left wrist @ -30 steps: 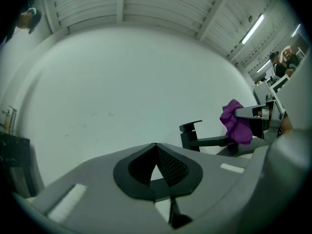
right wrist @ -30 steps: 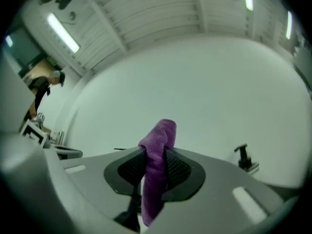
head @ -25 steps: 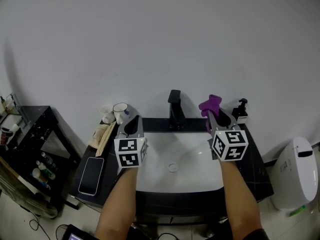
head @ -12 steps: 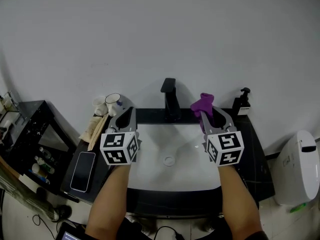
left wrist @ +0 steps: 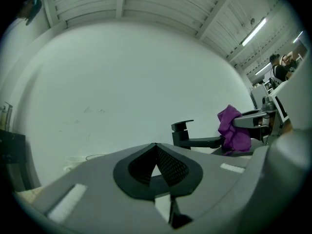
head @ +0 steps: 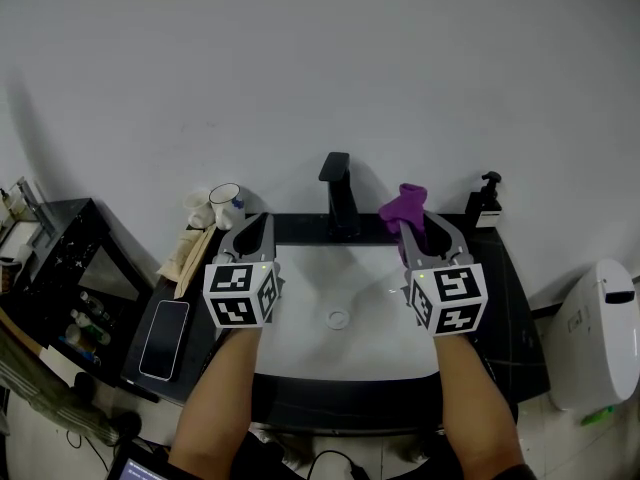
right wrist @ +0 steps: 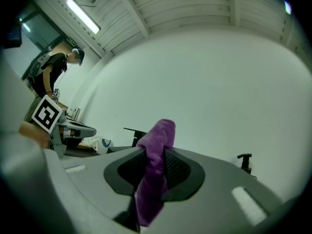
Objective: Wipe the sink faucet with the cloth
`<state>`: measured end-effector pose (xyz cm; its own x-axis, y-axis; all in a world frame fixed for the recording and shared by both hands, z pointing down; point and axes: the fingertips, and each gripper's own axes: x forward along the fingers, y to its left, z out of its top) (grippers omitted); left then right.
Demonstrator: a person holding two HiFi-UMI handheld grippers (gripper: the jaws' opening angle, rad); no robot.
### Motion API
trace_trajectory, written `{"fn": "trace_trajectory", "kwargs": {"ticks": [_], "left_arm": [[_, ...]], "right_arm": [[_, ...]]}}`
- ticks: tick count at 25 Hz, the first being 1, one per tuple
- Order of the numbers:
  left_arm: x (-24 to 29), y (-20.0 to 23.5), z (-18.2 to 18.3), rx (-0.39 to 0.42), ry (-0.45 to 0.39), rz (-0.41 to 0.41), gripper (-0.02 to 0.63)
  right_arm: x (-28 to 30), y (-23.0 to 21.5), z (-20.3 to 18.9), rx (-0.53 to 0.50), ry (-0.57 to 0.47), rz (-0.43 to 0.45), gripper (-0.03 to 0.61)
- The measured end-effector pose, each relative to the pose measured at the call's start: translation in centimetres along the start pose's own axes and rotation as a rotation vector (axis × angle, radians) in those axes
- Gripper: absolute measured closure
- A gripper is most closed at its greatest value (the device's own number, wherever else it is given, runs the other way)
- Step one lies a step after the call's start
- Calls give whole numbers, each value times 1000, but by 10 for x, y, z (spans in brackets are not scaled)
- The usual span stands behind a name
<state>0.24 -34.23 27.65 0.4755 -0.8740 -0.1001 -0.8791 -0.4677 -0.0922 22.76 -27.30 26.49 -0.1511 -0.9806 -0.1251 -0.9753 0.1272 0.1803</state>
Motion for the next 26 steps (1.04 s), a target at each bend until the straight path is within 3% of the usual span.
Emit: {"fn": "trace_trajectory", "kwargs": {"ticks": [26], "left_arm": [[0,-4,3,19,-3,-2,597]], "right_arm": [[5,9,-4,-49,-6,15,495]]}}
